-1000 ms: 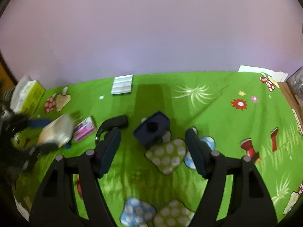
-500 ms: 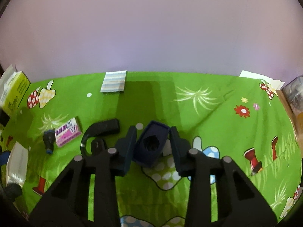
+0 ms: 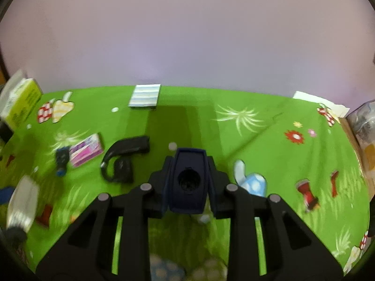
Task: Organize objects
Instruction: 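Grasp the small dark blue box with the right tool, then carry the pouch and blue box to the orange-rimmed box and release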
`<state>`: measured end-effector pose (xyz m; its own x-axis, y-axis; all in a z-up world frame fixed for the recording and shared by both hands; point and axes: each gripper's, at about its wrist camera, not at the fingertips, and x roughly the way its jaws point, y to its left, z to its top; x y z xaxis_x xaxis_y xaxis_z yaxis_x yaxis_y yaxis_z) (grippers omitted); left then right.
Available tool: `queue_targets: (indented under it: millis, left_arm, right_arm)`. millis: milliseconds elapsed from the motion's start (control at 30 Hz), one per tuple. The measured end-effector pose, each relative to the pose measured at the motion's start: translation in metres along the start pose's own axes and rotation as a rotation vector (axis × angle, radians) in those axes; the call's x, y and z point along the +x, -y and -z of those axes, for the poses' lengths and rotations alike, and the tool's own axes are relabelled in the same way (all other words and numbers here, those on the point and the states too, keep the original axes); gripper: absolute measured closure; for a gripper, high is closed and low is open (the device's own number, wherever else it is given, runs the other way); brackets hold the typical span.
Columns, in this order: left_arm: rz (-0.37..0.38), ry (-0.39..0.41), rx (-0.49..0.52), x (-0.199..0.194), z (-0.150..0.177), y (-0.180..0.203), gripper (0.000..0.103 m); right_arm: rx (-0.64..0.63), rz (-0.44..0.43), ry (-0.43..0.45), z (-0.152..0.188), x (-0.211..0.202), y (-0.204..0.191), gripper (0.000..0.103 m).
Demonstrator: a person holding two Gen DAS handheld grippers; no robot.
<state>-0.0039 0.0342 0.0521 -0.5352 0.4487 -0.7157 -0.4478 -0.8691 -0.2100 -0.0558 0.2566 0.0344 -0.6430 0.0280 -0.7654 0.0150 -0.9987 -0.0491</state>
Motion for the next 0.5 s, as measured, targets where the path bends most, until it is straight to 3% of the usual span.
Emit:
queue_targets:
  millis: [267,500]
  left_arm:
    - [0.086,-0.004,0.094,0.008,0.008,0.069,0.041]
    - [0.275,-0.021,0.256,0.022,0.029,0.189,0.041]
  right_arm:
    - [0.069,-0.009,0.050,0.063,-0.085,0.058,0.073]
    - [0.179,0.173,0.045,0.149,-0.164,0.163,0.073]
